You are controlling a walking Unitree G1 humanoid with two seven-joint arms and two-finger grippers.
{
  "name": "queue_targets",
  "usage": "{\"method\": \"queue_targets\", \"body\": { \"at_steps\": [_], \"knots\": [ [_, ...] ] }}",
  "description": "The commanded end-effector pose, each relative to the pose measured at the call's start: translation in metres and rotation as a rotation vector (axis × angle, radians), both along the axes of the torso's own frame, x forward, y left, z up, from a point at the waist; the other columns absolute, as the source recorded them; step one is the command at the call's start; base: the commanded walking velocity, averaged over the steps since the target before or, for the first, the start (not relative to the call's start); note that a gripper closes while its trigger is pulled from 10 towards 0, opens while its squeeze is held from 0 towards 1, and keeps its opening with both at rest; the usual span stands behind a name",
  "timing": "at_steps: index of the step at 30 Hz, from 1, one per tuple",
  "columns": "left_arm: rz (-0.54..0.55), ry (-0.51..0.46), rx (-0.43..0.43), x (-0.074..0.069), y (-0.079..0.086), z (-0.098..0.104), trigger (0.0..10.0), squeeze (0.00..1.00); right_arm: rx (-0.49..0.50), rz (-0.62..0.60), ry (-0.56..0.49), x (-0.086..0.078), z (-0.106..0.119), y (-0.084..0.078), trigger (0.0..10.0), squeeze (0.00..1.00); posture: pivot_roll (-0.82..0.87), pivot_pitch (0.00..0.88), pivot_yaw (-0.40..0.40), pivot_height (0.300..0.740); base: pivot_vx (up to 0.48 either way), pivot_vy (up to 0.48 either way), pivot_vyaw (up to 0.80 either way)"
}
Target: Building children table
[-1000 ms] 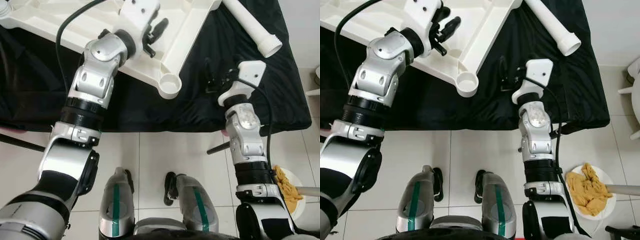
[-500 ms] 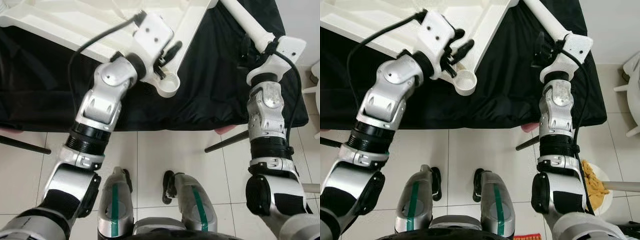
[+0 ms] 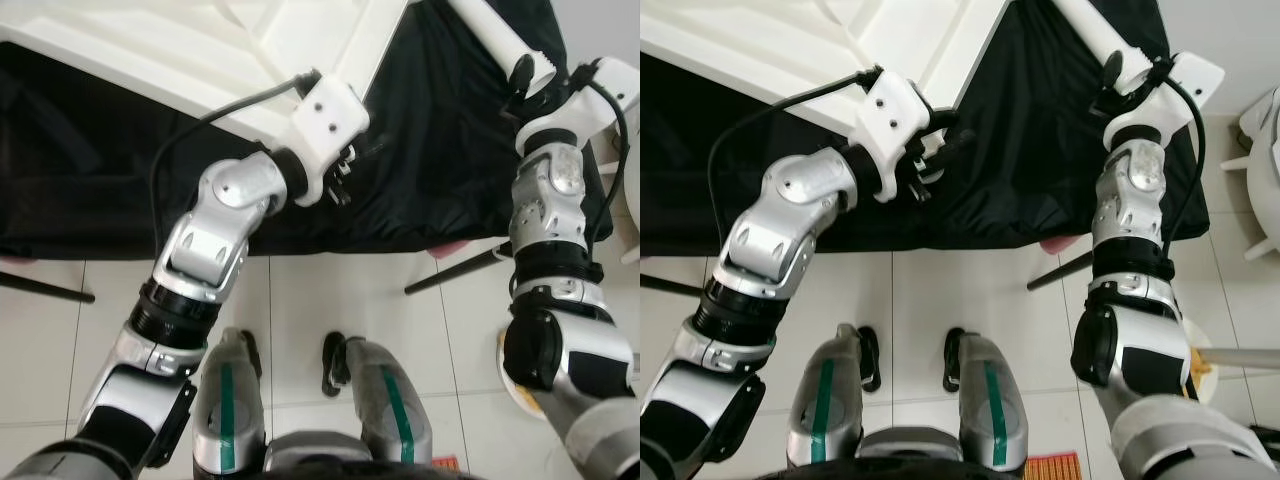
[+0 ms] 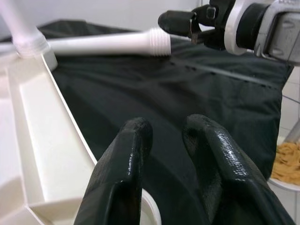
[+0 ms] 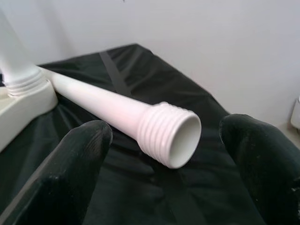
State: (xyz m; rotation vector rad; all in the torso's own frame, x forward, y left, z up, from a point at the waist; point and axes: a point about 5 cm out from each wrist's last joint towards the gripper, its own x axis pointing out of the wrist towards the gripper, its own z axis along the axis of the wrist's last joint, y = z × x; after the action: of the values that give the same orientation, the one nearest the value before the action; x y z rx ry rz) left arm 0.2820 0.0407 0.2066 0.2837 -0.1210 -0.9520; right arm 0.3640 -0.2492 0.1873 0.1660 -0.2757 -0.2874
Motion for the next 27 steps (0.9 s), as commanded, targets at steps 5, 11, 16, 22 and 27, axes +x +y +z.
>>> {"method": "queue_targets", "body": {
  "at_steps": [5,11,16,22,27],
  "knots": [
    [-0.022,0.030,0.018,-0.011,-0.002,-0.002,10.0,0.00,0.059,0.024,0.013,0.005,-0.003,-0.003,10.0,0.00,0.03,0.250,-0.041,0.740,0.000,0.000,0.00],
    [-0.018,0.052,0.027,-0.015,-0.001,-0.005,10.0,0.00,0.094,0.059,0.014,0.009,-0.004,-0.002,10.0,0.00,0.03,0.273,-0.035,0.740,0.000,0.000,0.00],
    [-0.013,0.070,0.036,-0.017,-0.001,-0.006,10.0,0.00,0.097,0.093,0.011,0.012,-0.003,-0.002,10.0,0.00,0.04,0.290,-0.028,0.740,0.000,0.000,0.00],
    [-0.008,0.077,0.041,-0.018,0.000,-0.005,10.0,0.00,0.088,0.102,0.008,0.014,-0.001,-0.003,10.0,0.00,0.04,0.296,-0.024,0.740,0.000,0.000,0.00],
    [-0.005,0.083,0.042,-0.018,0.000,-0.005,10.0,0.00,0.076,0.117,-0.002,0.015,0.002,-0.002,10.0,0.00,0.04,0.302,-0.024,0.740,0.000,0.000,0.00]
  ]
}}
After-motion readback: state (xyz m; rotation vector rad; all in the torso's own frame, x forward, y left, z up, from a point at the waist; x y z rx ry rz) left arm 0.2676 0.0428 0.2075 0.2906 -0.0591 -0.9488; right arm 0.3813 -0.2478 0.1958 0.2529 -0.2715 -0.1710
